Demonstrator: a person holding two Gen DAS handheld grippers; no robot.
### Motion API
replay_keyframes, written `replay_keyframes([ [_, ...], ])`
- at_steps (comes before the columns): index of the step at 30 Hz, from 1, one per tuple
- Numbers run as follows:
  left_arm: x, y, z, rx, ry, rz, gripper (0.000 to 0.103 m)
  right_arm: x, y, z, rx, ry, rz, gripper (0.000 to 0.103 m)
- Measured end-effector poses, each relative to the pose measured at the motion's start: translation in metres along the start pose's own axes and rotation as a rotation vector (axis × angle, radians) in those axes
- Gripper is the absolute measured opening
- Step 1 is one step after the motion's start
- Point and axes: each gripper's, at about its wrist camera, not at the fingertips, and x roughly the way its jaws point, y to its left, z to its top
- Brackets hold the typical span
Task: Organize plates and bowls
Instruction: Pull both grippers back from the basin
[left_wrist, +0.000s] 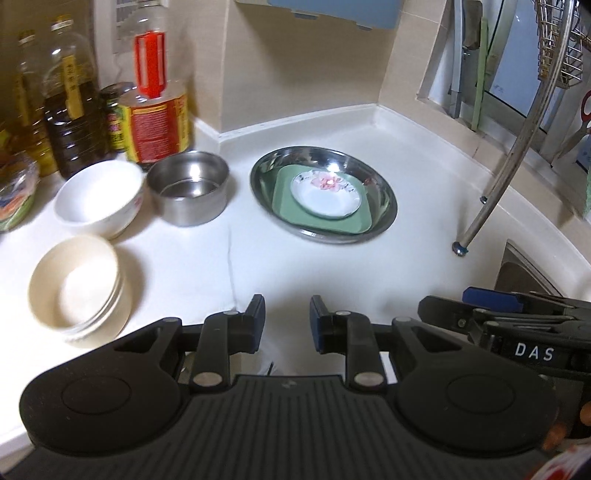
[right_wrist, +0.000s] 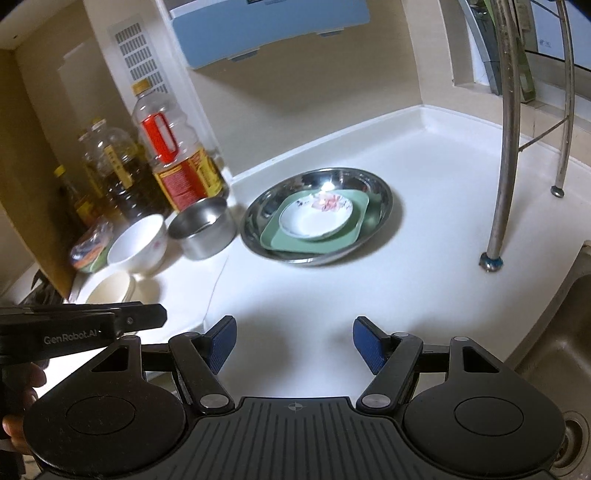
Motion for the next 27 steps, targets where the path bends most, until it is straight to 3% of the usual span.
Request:
replay_keyframes([
  [14,-0.035,0.03,-0.057,-0.129,0.062,0.118,0.023,-0.012,0.002,-0.03,-0.04,0.085,0.046,0.07],
  [22,-0.044,0.043,-0.069,-0.178,0.082,0.154,0.023,-0.006,0.004,-0.037,-0.056,0.123,0.046,0.07],
  [27,-0.049,0.059,-0.076,-0.224,0.082,0.184,0.023,0.007,0.012,-0.039,-0.052,0.162,0.089,0.07],
])
